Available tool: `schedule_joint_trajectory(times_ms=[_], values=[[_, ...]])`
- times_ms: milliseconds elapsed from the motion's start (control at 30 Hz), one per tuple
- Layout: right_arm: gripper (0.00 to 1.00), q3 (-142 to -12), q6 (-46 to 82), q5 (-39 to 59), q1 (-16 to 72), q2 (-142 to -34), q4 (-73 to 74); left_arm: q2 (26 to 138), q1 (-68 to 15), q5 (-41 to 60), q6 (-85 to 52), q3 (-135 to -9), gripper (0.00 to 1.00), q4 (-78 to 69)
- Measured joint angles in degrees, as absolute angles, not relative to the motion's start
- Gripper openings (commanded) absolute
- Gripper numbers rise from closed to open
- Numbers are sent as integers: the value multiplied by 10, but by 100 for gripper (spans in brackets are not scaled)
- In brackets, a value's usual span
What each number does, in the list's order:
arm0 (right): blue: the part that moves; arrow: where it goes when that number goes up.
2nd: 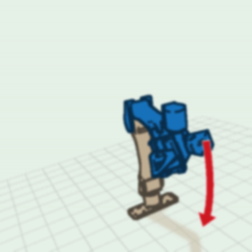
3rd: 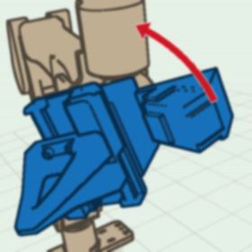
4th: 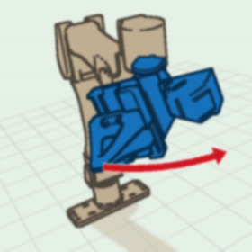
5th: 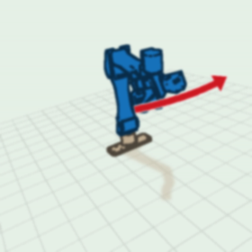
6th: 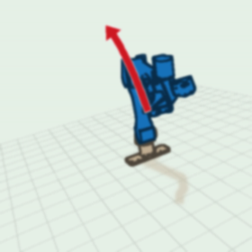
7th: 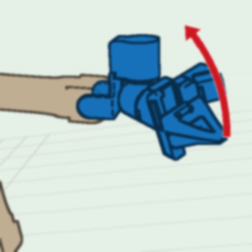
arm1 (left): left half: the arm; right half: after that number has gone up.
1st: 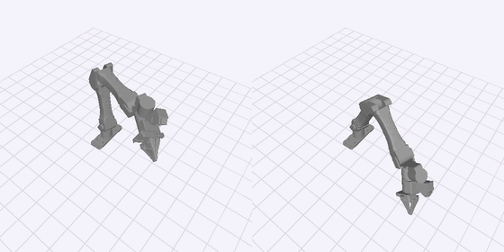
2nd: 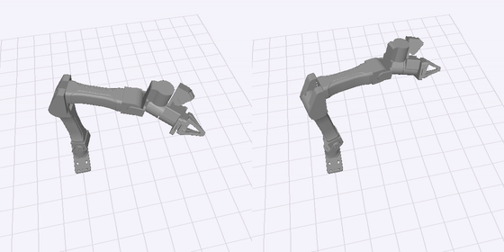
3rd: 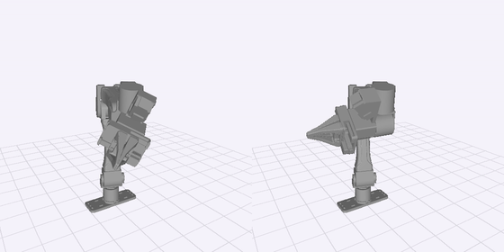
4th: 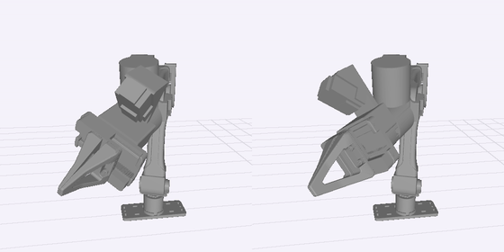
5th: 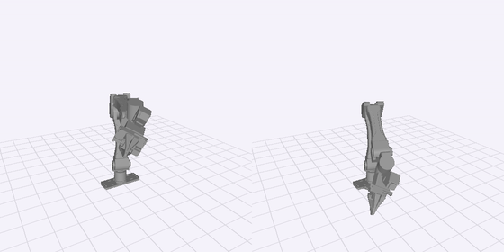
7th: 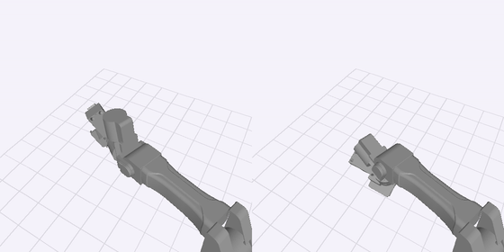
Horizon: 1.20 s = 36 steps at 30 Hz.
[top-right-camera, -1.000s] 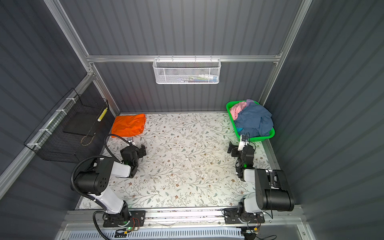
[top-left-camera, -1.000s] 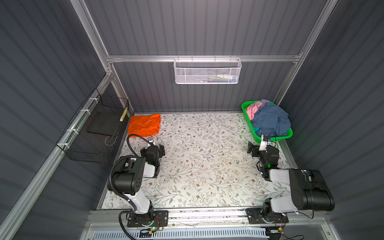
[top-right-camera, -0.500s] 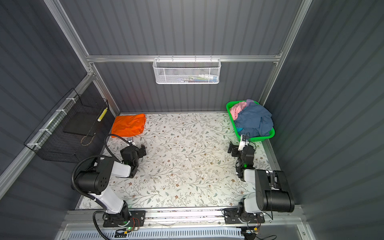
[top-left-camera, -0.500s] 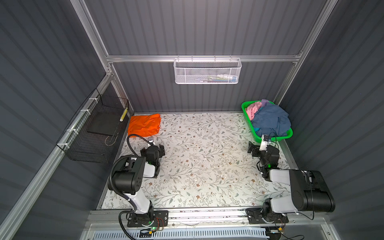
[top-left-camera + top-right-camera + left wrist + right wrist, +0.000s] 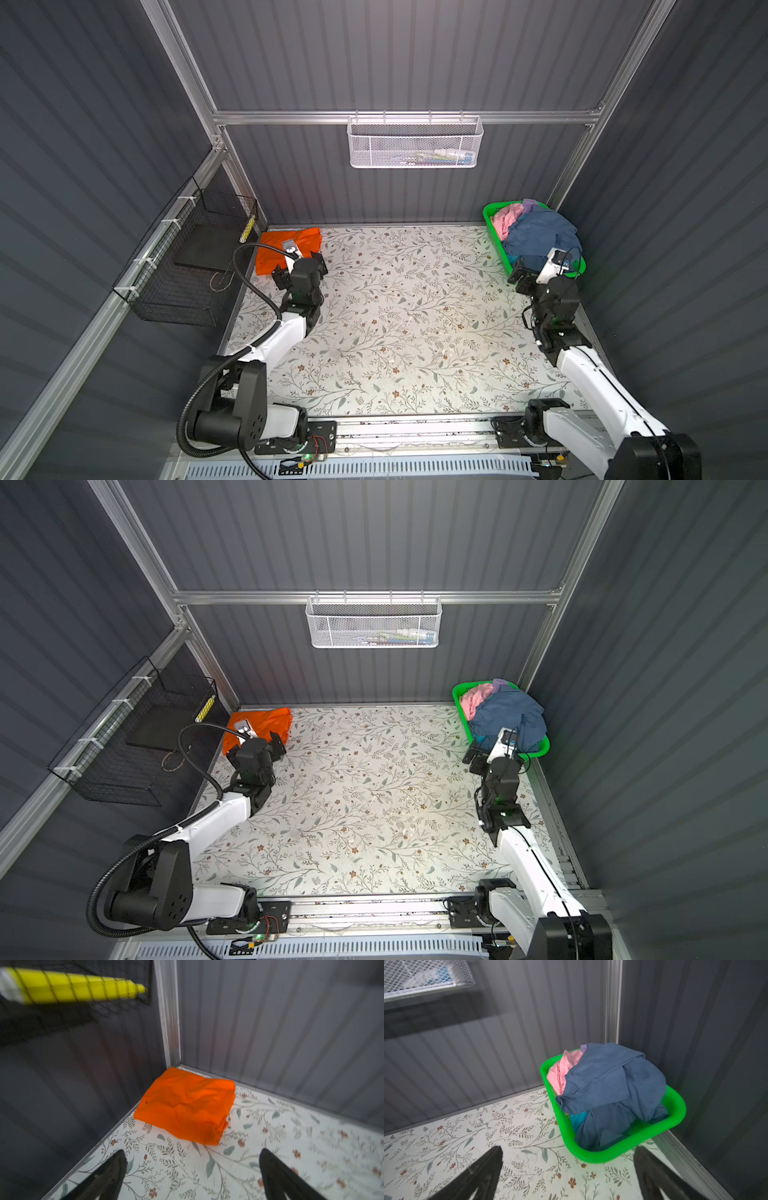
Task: Fold and stack the t-shirts
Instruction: 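Reach the right gripper into the green basket and grasp the blue shirt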
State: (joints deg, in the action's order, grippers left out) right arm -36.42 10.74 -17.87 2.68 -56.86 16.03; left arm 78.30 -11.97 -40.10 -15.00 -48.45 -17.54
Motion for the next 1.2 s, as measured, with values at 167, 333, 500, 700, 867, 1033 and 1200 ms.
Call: schedule_joint_trajectory(times_ms=[167, 333, 500, 700, 867, 1033, 1200], values=[[99, -530, 115, -244, 20, -683, 41, 814, -120, -428, -253, -639, 100, 25], [99, -637, 118, -214, -19, -815, -54, 838, -120, -379, -279, -672, 99, 124], [96, -759, 145, -120, -92, -946, -141, 839, -120, -316, -281, -672, 97, 152], [85, -863, 164, -30, -146, -1071, -188, 822, -120, -262, -279, -669, 93, 147], [77, -940, 176, 18, -159, -1153, -217, 813, -120, -239, -278, -669, 91, 137], [13, -986, 181, 62, -160, -1201, -226, 818, -120, -224, -279, -669, 90, 137], [0, -986, 193, 76, -158, -1193, -222, 832, -121, -206, -279, -669, 88, 140]])
